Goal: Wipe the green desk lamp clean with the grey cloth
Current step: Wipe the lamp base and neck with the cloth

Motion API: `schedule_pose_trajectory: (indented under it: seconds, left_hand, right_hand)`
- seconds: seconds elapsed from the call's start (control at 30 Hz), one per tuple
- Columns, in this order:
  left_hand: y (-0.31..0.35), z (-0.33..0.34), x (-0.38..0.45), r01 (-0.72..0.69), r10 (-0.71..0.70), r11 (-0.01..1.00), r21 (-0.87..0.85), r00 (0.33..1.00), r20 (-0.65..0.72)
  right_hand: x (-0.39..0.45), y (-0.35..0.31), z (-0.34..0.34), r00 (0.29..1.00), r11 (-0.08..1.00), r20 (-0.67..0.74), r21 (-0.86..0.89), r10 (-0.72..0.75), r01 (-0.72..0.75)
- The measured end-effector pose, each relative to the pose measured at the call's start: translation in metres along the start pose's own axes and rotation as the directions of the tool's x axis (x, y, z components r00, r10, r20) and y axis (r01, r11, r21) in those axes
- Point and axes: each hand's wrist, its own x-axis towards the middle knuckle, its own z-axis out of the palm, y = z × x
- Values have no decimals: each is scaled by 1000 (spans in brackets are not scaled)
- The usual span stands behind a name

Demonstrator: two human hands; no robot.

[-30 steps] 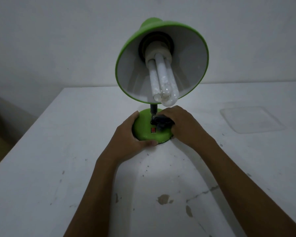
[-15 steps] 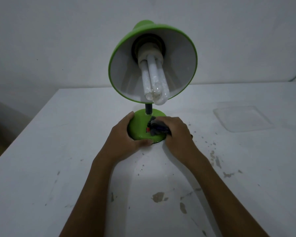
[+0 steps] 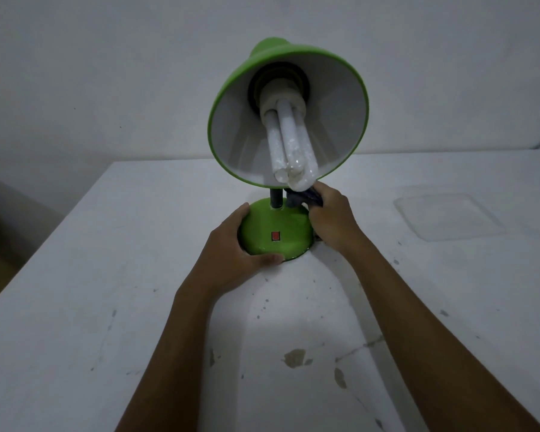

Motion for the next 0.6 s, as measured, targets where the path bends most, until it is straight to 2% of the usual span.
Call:
schedule_pose_trajectory:
  seconds: [0.1, 0.4, 0.6]
  left_hand:
    - [0, 1, 1, -8, 8, 1000, 13, 1000, -5]
    - [-3, 3, -1, -16, 16, 999, 30, 1000, -2]
    - [0, 2, -2, -24, 25, 999, 36, 1000, -12]
  right_hand:
    - [9, 7, 7, 998, 997, 63, -75, 22, -17]
    - [-25, 21, -1, 982, 976, 148, -163, -119, 142]
    - [-56, 22, 2, 977, 962, 170, -218, -127, 163]
